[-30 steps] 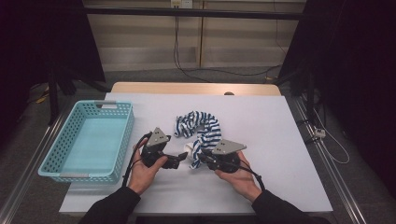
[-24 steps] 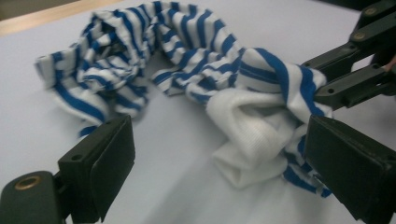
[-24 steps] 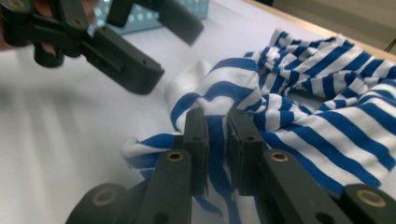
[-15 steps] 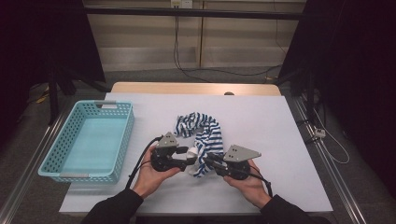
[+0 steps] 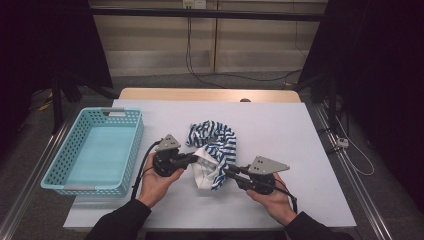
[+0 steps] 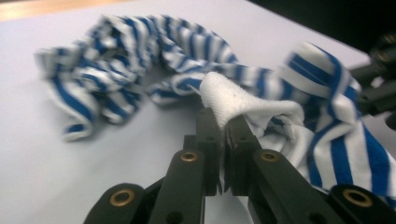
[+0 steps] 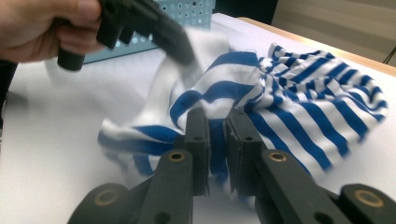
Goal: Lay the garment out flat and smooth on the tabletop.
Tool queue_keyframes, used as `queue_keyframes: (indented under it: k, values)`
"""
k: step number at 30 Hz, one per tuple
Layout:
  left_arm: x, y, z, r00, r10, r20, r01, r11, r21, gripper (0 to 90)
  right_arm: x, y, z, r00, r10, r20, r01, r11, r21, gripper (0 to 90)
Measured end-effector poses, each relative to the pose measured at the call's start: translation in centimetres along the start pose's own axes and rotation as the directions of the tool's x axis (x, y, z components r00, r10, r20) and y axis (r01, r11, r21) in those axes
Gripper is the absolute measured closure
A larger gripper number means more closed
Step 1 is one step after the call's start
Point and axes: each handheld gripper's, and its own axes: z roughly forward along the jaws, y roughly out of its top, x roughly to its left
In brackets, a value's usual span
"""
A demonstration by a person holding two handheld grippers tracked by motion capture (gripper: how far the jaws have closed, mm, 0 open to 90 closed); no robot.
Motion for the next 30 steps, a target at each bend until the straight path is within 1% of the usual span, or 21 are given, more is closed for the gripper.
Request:
queue_keyframes:
  k: [4, 5, 6, 7, 9, 10, 11, 13, 14, 15, 17, 19, 20, 22, 23, 24, 25, 26, 28, 29, 30]
  values:
    - [0.7, 0.1, -0.5, 0.9997, -0.009, -0.021, 0.009, 1.0000, -0.002, 86.5, -0.1, -0.5, -0.7, 0.9999, 0.013, -0.005, -0.013, 1.000, 0.015, 81.3]
    - [0.8, 0.0, -0.4, 0.9998, -0.007, -0.020, 0.007, 1.0000, 0.001, 86.5, 0.0, -0.8, -0.8, 0.9999, 0.013, -0.008, -0.012, 1.000, 0.027, 81.4]
    - [0.8, -0.1, -0.2, 0.9995, -0.004, -0.032, 0.005, 0.9998, 0.019, 86.5, 0.3, -1.4, -1.1, 0.9998, 0.012, -0.013, -0.011, 0.998, 0.061, 81.7]
    - [0.8, -0.1, 0.0, 0.9997, -0.005, -0.023, 0.006, 0.9998, 0.018, 86.5, 0.5, -1.7, -1.2, 0.9998, 0.006, -0.018, -0.005, 0.997, 0.076, 81.6]
    - [0.8, -0.2, 0.1, 0.9997, -0.005, -0.025, 0.005, 0.9997, 0.023, 86.5, 0.7, -2.0, -1.2, 0.9999, 0.002, -0.017, 0.000, 0.996, 0.086, 81.4]
    - [0.7, -0.3, 0.2, 0.9998, -0.006, -0.019, 0.007, 0.9996, 0.027, 86.5, 1.0, -2.4, -1.5, 0.9998, -0.018, -0.002, 0.018, 0.992, 0.121, 75.7]
    - [0.7, -0.4, 0.3, 0.9999, 0.001, -0.011, -0.001, 0.9992, 0.039, 86.4, 1.0, -2.7, -1.6, 1.0000, -0.004, 0.000, 0.004, 0.991, 0.133, 72.6]
    - [0.6, -0.6, 0.5, 1.0000, -0.004, -0.001, 0.004, 0.9992, 0.041, 86.3, 0.9, -2.8, -1.7, 1.0000, -0.007, -0.006, 0.008, 0.991, 0.136, 70.0]
    - [0.5, -0.9, 0.8, 1.0000, 0.003, 0.002, -0.003, 0.9983, 0.059, 86.2, 0.7, -2.6, -2.0, 0.9999, -0.010, 0.011, 0.008, 0.993, 0.114, 59.0]
    - [0.5, -1.0, 0.9, 1.0000, 0.002, 0.004, -0.002, 0.9979, 0.065, 86.2, 0.5, -2.3, -2.1, 0.9998, -0.003, 0.022, 0.001, 0.995, 0.098, 55.2]
    - [0.4, -1.0, 1.1, 1.0000, 0.002, 0.000, -0.002, 0.9974, 0.072, 85.7, 0.2, -1.6, -2.4, 0.9996, -0.003, 0.027, 0.001, 0.998, 0.063, 51.9]
    - [0.4, -1.0, 1.1, 1.0000, -0.001, 0.001, 0.001, 0.9977, 0.068, 84.1, 0.0, -1.2, -2.5, 0.9994, -0.005, 0.035, 0.003, 0.998, 0.059, 49.2]
    - [0.4, -1.1, 1.2, 1.0000, 0.003, 0.006, -0.003, 0.9980, 0.063, 83.2, -0.5, -0.6, -2.3, 0.9994, -0.009, 0.032, 0.007, 0.998, 0.068, 45.4]
    - [0.4, -1.0, 1.1, 0.9998, 0.018, 0.007, -0.019, 0.9972, 0.072, 82.6, -1.0, -0.1, -1.9, 0.9993, -0.010, 0.036, 0.006, 0.996, 0.090, 46.3]
    - [0.3, -1.0, 1.1, 0.9995, 0.023, 0.020, -0.024, 0.9971, 0.072, 82.6, -1.0, -0.1, -1.9, 0.9993, -0.010, 0.036, 0.006, 0.996, 0.090, 46.3]
    - [0.2, -0.9, 1.0, 0.9992, 0.035, 0.019, -0.036, 0.9969, 0.069, 85.7, -1.7, 0.5, -1.1, 0.9993, 0.004, 0.038, -0.008, 0.995, 0.102, 46.4]
    - [0.2, -0.9, 1.0, 0.9992, 0.035, 0.019, -0.036, 0.9969, 0.069, 85.7, -1.7, 0.5, -1.1, 0.9993, 0.004, 0.038, -0.008, 0.995, 0.102, 46.4]
    - [0.0, -0.9, 1.1, 0.9994, 0.016, 0.031, -0.017, 0.9980, 0.061, 85.7, -2.6, 1.2, -0.1, 0.9987, 0.010, 0.051, -0.016, 0.993, 0.113, 46.8]
    - [0.0, -1.0, 1.2, 0.9991, 0.027, 0.032, -0.029, 0.9973, 0.067, 85.5, -3.4, 2.1, 1.1, 0.9973, 0.008, 0.074, -0.016, 0.994, 0.111, 46.7]
    - [-0.2, -1.0, 1.2, 0.9994, 0.006, 0.034, -0.008, 0.9982, 0.060, 85.2, -3.9, 2.5, 1.8, 0.9967, 0.013, 0.080, -0.022, 0.993, 0.115, 46.8]
    - [-0.1, -1.0, 1.3, 0.9995, 0.019, 0.027, -0.020, 0.9978, 0.063, 84.3, -4.4, 2.9, 2.6, 0.9966, 0.023, 0.079, -0.033, 0.992, 0.118, 47.1]
